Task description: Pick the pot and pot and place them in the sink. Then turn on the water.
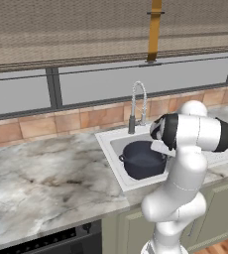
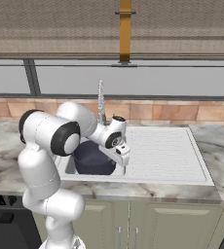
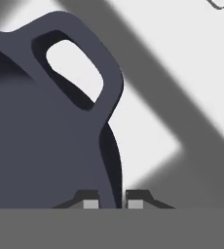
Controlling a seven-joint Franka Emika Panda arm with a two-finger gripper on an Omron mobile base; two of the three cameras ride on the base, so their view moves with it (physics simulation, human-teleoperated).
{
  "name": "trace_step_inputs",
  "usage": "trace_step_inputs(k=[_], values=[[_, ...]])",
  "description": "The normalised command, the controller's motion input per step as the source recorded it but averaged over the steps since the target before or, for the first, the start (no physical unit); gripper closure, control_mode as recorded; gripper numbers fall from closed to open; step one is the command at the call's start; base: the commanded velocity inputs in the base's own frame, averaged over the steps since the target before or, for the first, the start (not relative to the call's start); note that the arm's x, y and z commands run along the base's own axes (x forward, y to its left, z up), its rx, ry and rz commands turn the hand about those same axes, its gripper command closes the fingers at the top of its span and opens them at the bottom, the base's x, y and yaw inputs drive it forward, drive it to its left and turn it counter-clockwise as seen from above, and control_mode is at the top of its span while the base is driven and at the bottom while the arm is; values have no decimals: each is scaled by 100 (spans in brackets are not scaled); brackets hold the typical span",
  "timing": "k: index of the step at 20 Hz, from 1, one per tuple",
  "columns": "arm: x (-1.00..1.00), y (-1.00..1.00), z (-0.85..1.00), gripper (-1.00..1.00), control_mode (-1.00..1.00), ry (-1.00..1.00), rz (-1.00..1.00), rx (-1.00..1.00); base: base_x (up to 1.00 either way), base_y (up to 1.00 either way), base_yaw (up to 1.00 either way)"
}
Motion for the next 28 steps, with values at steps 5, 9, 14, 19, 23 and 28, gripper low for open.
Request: trace_step_inputs(k=[5,9,14,19,23,28], values=[[7,1,-18,100,-100,0,0,-2,0,0,0],[5,4,-18,100,-100,-2,0,-2,0,0,0],[1,3,-10,100,-100,-4,0,-2,0,0,0],[0,0,0,100,-100,0,0,0,0,0,0],[0,0,1,100,-100,0,0,0,0,0,0],[0,1,0,-100,-100,0,0,0,0,0,0]])
